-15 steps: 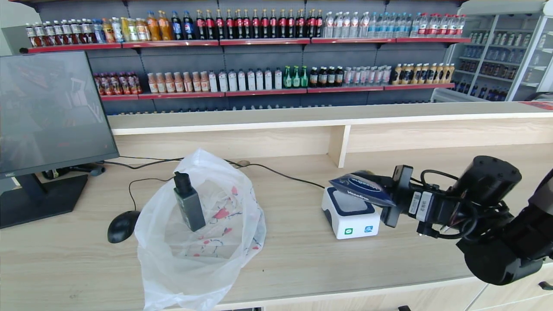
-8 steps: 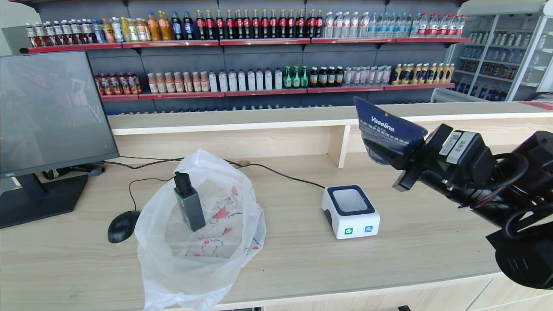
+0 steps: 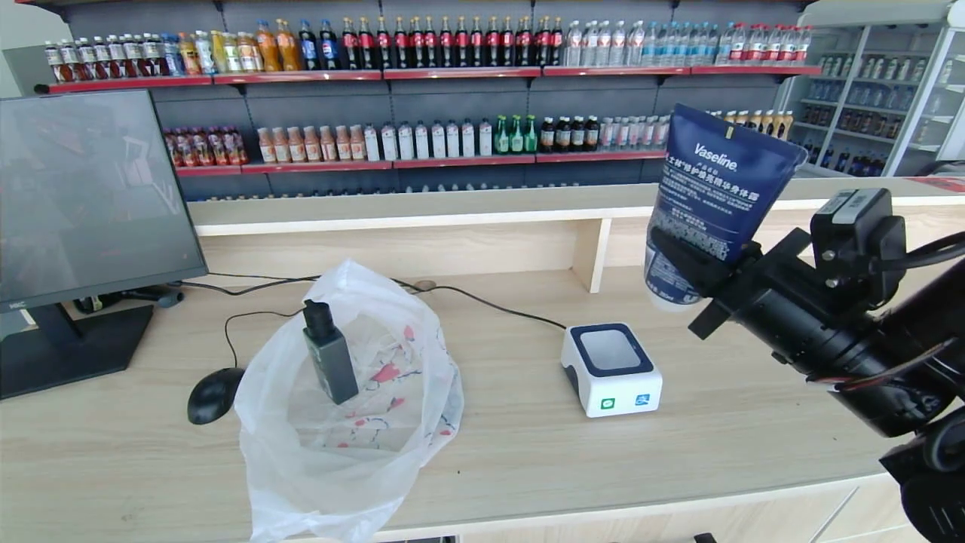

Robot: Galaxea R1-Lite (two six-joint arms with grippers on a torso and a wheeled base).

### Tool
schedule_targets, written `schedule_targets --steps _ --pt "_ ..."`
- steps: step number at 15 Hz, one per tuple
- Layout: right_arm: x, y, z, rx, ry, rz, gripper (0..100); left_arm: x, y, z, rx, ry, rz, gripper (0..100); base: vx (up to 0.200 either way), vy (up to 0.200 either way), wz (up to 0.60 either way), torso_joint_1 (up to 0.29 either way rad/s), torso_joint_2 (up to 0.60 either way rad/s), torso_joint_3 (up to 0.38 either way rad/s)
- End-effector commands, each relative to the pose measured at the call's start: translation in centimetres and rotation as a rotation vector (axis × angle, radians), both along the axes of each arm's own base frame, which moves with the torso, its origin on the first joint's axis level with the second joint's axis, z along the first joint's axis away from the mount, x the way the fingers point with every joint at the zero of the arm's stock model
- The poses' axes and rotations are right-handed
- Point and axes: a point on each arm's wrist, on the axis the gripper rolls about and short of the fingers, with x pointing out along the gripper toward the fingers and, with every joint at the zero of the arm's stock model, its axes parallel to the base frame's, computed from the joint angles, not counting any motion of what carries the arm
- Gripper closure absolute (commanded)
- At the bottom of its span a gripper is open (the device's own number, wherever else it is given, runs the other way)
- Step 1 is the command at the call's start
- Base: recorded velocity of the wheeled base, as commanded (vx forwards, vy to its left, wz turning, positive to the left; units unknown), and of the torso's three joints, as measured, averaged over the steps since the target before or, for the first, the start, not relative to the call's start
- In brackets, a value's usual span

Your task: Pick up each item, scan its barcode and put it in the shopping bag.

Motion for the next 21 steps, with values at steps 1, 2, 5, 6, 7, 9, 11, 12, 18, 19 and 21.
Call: schedule_targets --steps 1,2,5,6,7,9,11,12,18,19,21 --pt "-1.3 -0.9 -1.4 0.027 0.101 0.005 100 0.0 0.0 0.0 0.000 -0.002 0.001 100 0.000 0.000 0.00 0.000 0.00 0.000" --pt "-1.3 -1.2 -1.7 0.034 0.119 -0.005 100 0.0 0.0 0.0 0.000 -0.002 0.001 100 0.000 0.000 0.00 0.000 0.00 0.000" --pt "-0.3 -1.4 -1.4 0.048 0.110 -0.024 100 0.0 0.0 0.0 -0.002 -0.002 0.001 100 0.000 0.000 0.00 0.000 0.00 0.000" --pt "-0.3 -1.7 -1.8 0.048 0.131 -0.031 100 0.0 0.0 0.0 0.000 -0.001 0.001 100 0.000 0.000 0.00 0.000 0.00 0.000" --pt "-0.3 -1.9 -2.2 0.050 0.152 -0.038 100 0.0 0.0 0.0 0.000 -0.002 0.001 100 0.000 0.000 0.00 0.000 0.00 0.000" --pt "-0.2 -2.4 -2.9 0.057 0.193 -0.052 100 0.0 0.0 0.0 -0.002 -0.002 0.001 100 0.000 0.000 0.00 0.000 0.00 0.000" --pt "0.2 -2.4 -2.8 0.061 0.186 -0.059 100 0.0 0.0 0.0 -0.002 -0.002 0.001 100 -0.200 0.000 0.00 0.007 0.01 0.002" --pt "0.4 -2.4 -3.0 0.059 0.190 -0.059 100 0.0 0.0 0.0 -0.002 -0.002 0.001 100 -0.200 0.000 0.00 0.022 0.02 0.007" --pt "1.6 -3.7 -2.5 0.076 0.167 -0.117 100 0.0 0.0 0.0 -0.003 -0.002 0.001 100 0.000 0.100 0.00 -0.004 0.00 0.004" --pt "1.6 -3.9 -2.6 0.080 0.175 -0.122 100 0.0 0.0 0.0 -0.005 -0.001 0.001 100 0.000 0.200 0.00 0.017 0.00 -0.002" --pt "1.5 -3.8 -2.8 0.087 0.192 -0.117 100 0.0 0.0 0.0 -0.005 -0.002 0.001 100 0.000 0.200 0.00 0.002 0.01 0.000"
